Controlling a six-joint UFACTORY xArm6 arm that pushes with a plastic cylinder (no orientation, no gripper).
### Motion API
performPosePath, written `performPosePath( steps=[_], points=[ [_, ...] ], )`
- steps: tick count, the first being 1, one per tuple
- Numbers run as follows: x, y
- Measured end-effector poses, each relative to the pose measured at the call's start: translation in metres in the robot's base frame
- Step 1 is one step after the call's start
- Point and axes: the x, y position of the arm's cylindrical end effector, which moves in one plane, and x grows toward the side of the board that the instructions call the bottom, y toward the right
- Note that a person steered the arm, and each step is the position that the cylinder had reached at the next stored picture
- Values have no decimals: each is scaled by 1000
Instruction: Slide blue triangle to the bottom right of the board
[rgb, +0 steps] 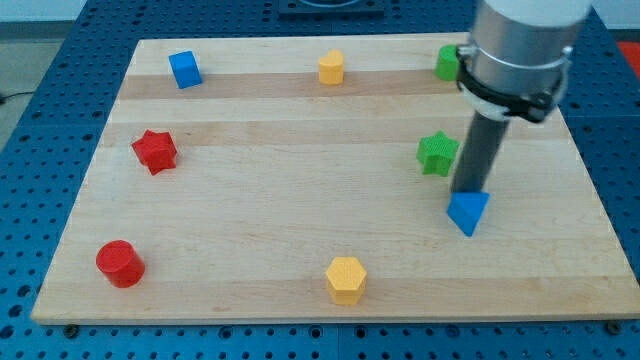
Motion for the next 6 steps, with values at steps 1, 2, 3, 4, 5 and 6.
performPosePath(
  steps=[1, 2, 3, 4, 5, 6],
  points=[
    [34, -4],
    [32, -8],
    [23, -30],
    [24, -46],
    [43, -10],
    [50, 33]
  ],
)
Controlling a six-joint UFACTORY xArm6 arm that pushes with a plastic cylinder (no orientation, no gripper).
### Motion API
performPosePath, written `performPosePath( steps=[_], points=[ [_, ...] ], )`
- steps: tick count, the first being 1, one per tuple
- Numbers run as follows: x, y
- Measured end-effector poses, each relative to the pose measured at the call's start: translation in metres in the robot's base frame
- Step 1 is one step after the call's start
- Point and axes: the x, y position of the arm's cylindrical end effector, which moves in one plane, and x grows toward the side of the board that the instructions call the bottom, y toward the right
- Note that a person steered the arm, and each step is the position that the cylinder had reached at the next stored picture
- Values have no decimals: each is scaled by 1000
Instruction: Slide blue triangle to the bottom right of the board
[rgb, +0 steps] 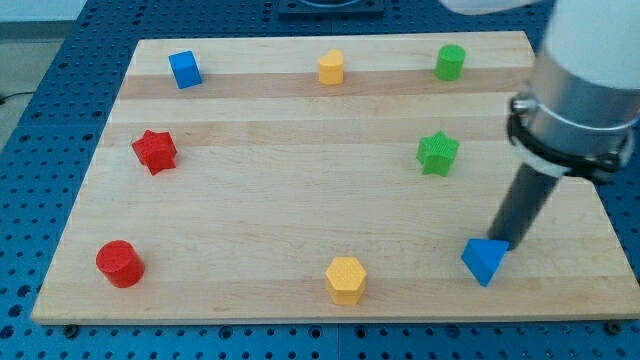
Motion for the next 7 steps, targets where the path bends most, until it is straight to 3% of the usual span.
performPosePath(
  steps=[1, 3, 4, 5, 6, 7],
  points=[
    [0, 4],
    [-47, -16],
    [-33, -60],
    [-56, -137],
    [-95, -141],
    [-104, -103]
  ],
)
